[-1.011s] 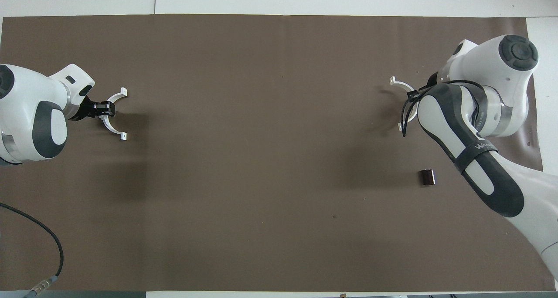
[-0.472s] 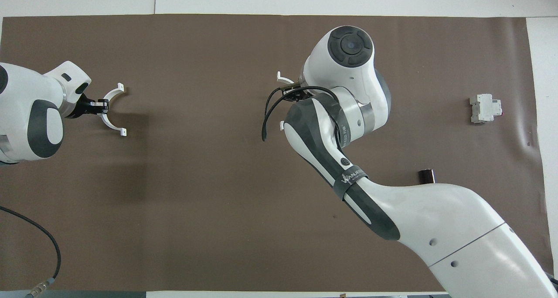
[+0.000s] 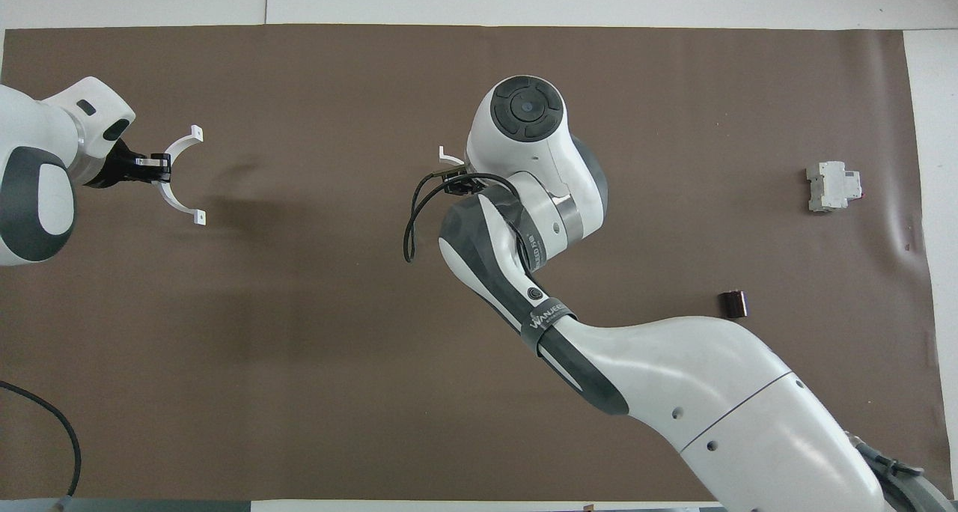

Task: Assemble drain pipe with both arms
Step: 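Lift both clamp halves and carry them toward each other, then press the right clamp half onto the left one to close the ring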

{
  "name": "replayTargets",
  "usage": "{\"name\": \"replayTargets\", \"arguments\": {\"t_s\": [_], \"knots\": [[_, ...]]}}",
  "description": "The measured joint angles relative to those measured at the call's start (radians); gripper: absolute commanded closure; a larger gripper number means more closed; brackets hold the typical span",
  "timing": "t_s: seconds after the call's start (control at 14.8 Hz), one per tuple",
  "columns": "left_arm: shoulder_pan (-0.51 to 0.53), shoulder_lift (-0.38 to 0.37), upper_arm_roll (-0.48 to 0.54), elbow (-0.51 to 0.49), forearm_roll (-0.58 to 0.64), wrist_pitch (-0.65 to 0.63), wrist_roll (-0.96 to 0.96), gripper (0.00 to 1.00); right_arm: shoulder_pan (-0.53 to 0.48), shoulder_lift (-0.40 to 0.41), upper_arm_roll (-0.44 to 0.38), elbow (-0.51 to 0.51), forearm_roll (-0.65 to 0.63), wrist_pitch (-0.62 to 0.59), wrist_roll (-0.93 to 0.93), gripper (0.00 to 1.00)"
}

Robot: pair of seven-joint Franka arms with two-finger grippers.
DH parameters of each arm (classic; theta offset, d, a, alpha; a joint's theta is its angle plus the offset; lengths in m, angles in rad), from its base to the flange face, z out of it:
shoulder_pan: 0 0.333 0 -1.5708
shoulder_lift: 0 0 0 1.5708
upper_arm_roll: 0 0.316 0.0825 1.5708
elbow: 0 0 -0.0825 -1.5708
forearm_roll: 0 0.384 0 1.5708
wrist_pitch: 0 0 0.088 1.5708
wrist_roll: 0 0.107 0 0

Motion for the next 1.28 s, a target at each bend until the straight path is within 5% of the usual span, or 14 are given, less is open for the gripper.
{"name": "replayTargets", "arguments": {"t_s": [0.54,0.61,0.81,1.28], "knots": [[-0.248,0.005,-0.006,0.01,0.051,-0.012,-0.273,1.0,0.024,0.055,0.0,0.001,-0.089,0.045,0.014,1.0],[-0.284,0.007,-0.006,0.01,0.052,-0.014,-0.321,1.0,0.025,0.058,0.0,0.002,-0.089,0.051,0.027,0.91],[-0.389,0.025,-0.007,0.008,0.083,-0.014,-0.481,1.0,0.027,0.062,0.0,0.002,-0.089,0.101,0.054,0.0],[-0.531,0.132,-0.008,0.014,0.133,0.036,-0.705,1.0,-0.065,-0.009,-0.017,0.043,-0.09,0.02,0.018,0.0]]}}
